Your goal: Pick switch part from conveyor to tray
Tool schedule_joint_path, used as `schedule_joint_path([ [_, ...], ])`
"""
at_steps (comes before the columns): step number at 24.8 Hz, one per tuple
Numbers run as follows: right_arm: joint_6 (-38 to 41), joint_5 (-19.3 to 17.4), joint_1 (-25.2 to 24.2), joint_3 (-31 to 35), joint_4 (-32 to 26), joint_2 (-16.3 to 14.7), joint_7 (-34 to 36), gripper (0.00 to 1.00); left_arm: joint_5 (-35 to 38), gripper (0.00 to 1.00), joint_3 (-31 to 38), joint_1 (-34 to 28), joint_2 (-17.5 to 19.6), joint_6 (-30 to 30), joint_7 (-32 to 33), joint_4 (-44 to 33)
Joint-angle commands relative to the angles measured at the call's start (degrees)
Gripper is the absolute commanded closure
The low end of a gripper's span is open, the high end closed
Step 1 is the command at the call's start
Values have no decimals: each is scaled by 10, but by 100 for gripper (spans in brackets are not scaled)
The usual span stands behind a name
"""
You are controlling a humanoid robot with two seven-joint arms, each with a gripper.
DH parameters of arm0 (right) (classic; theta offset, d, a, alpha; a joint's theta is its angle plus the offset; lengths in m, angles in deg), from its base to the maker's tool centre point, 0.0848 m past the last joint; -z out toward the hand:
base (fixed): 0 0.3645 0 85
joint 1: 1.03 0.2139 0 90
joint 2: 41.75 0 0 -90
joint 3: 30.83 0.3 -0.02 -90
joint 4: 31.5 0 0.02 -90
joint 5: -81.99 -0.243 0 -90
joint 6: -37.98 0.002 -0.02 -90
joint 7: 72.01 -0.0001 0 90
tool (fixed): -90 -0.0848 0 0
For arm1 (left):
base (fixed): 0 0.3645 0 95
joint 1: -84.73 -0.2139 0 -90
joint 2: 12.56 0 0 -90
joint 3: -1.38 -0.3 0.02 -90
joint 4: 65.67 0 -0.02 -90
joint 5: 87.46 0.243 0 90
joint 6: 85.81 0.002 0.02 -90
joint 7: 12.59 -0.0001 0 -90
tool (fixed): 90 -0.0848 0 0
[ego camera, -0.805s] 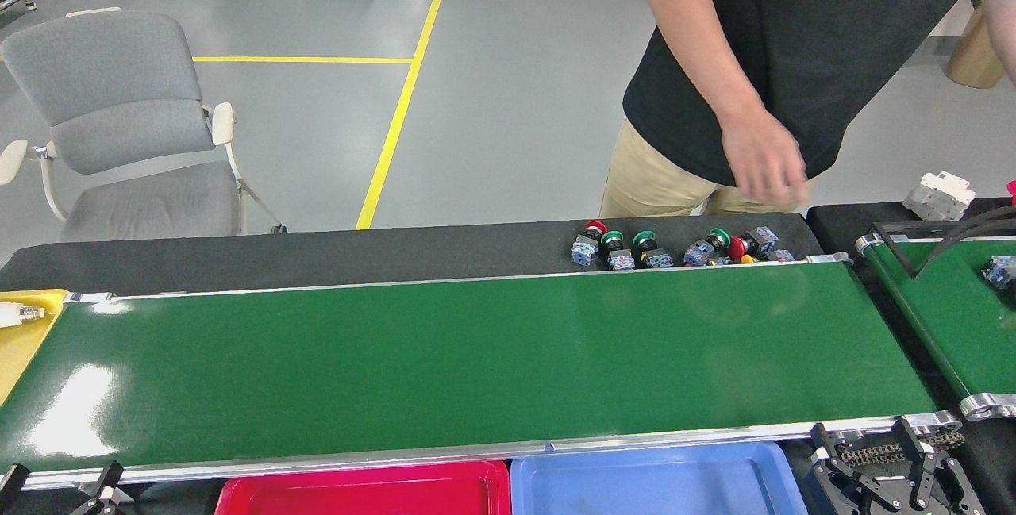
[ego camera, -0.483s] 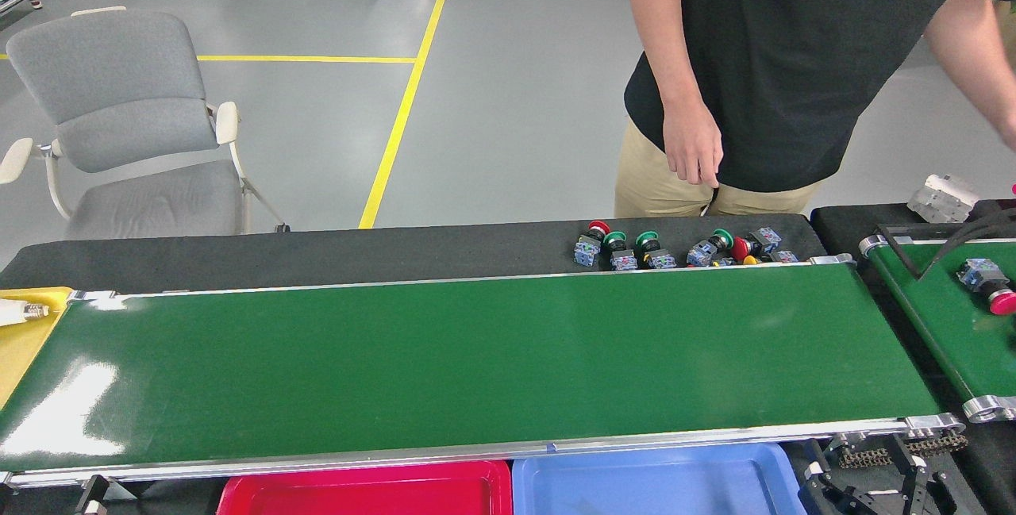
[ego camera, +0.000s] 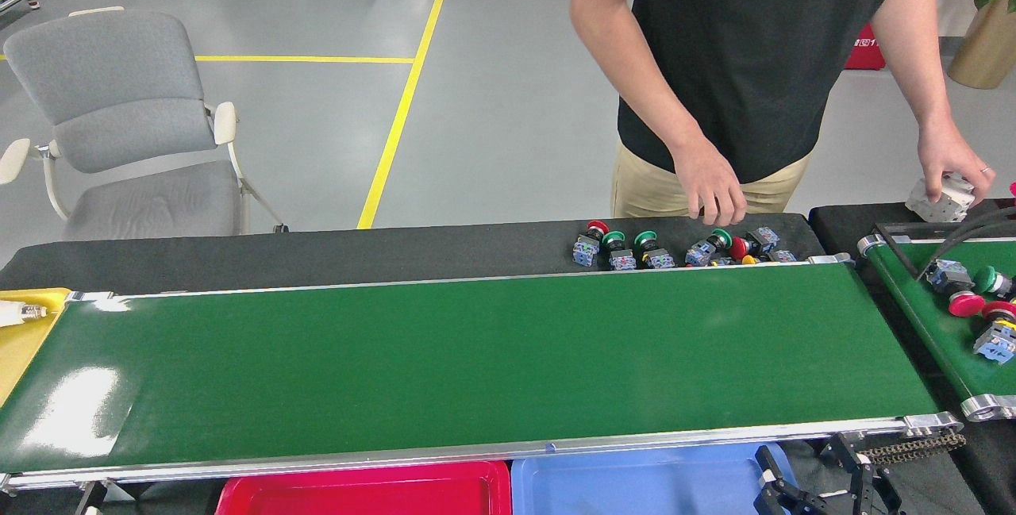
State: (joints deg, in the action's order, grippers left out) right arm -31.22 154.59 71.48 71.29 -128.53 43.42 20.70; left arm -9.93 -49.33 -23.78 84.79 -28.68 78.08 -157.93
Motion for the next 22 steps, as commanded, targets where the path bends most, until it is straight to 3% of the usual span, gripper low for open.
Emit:
schedule_joint_path([
  [1, -1, -1, 5, 1, -10, 0, 0, 0, -3, 0, 5, 0, 1, 1, -5, -5],
  [7, -8, 0, 2, 1, -17, 7, 0, 1, -4, 0, 4, 1, 5, 0, -5, -4],
  [22, -140, 10, 30, 1, -14, 5, -52, 1, -5, 0, -2, 6, 5, -1, -5, 7],
])
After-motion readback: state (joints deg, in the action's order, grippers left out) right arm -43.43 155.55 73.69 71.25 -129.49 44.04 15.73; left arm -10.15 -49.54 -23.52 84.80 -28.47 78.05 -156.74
